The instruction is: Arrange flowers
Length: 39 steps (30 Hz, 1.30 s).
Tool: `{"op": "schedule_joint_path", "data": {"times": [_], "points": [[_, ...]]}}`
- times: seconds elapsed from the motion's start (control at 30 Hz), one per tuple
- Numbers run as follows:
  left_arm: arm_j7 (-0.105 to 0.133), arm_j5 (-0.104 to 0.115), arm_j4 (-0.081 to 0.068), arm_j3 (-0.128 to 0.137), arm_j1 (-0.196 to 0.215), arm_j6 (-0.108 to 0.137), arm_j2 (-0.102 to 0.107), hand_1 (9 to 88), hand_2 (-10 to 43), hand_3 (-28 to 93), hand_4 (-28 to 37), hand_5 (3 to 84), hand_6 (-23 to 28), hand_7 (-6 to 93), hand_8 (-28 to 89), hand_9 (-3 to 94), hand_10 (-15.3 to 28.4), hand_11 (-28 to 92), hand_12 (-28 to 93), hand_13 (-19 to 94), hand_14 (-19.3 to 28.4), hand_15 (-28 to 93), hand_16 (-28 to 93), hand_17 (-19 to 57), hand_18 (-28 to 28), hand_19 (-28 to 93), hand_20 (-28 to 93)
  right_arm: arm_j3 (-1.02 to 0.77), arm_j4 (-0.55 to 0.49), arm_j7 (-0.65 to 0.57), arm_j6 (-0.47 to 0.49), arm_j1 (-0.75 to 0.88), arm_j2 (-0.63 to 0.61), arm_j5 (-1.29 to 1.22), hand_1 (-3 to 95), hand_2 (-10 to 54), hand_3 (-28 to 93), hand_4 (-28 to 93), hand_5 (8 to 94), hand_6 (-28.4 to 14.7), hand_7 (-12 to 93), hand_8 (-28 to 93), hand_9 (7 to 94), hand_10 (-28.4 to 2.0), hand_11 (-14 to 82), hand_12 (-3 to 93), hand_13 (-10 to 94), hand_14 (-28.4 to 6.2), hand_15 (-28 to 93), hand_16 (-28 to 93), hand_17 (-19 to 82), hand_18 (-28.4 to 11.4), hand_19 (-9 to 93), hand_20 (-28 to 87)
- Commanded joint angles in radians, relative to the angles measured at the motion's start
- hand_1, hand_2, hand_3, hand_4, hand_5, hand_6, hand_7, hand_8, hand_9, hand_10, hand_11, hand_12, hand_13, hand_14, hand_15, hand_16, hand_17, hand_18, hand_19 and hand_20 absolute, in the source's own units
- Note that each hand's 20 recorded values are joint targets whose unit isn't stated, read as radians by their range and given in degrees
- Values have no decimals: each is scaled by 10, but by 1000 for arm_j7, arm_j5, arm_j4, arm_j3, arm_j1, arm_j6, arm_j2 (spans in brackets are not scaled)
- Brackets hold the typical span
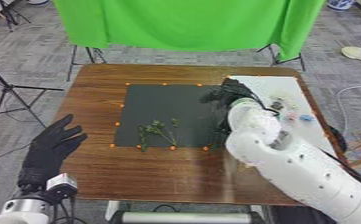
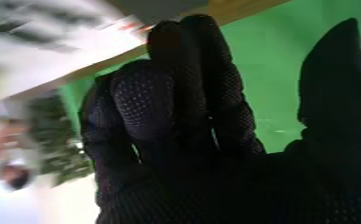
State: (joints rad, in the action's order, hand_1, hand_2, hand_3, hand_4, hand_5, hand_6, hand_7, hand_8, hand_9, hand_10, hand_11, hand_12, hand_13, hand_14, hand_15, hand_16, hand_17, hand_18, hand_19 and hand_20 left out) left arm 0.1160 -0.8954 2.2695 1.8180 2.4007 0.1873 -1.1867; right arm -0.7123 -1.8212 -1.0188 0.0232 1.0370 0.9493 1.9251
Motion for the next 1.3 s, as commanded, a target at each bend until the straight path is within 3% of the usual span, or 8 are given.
{"op": "schedule_joint_path", "data": {"times": [0.03, 0.13, 0.33, 0.83, 1.3], "points": [[2, 2, 4, -9, 14, 8, 3, 237, 51, 809, -222, 346, 87, 154, -104, 341, 202, 293, 99, 249, 266, 527, -94, -120, 231, 552, 34, -17, 79, -76, 0, -15, -113, -21, 230, -24, 826, -230, 660, -106, 221, -128, 647, -231, 588, 205, 685, -152, 864, 147, 346, -284, 932, 390], [10, 6, 4, -11, 14, 11, 3, 238, 52, 808, -222, 346, 86, 154, -104, 341, 202, 293, 99, 249, 266, 527, -94, -120, 231, 551, 34, 2, 101, -82, -1, -21, -121, -33, 234, -30, 829, -232, 654, -107, 225, -129, 640, -231, 592, 205, 680, -154, 865, 146, 344, -284, 932, 391], [2, 3, -3, -24, -6, 0, 2, 238, 52, 808, -222, 346, 86, 154, -105, 342, 202, 294, 99, 249, 266, 527, -94, -120, 231, 552, 34, 38, 151, -85, -8, -37, -116, -31, 241, -38, 831, -238, 642, -108, 230, -132, 625, -234, 595, 202, 667, -157, 863, 142, 333, -284, 932, 373], [-8, 2, -5, -18, -8, -7, -10, 238, 51, 809, -220, 345, 86, 155, -105, 341, 202, 294, 99, 249, 264, 526, -94, -120, 231, 552, 33, 96, 178, -81, 65, -23, -103, 27, 255, -61, 837, -248, 621, -111, 240, -138, 593, -239, 602, 195, 640, -170, 865, 130, 308, -284, 932, 331], [-15, -1, -10, -23, -26, -15, -10, 238, 51, 808, -221, 345, 86, 154, -105, 341, 202, 293, 100, 249, 266, 526, -94, -120, 232, 552, 34, 180, 218, -78, 107, -19, -78, 62, 300, -81, 842, -255, 657, -95, 265, -144, 612, -225, 604, 191, 647, -164, 860, 124, 304, -284, 932, 320]]}}
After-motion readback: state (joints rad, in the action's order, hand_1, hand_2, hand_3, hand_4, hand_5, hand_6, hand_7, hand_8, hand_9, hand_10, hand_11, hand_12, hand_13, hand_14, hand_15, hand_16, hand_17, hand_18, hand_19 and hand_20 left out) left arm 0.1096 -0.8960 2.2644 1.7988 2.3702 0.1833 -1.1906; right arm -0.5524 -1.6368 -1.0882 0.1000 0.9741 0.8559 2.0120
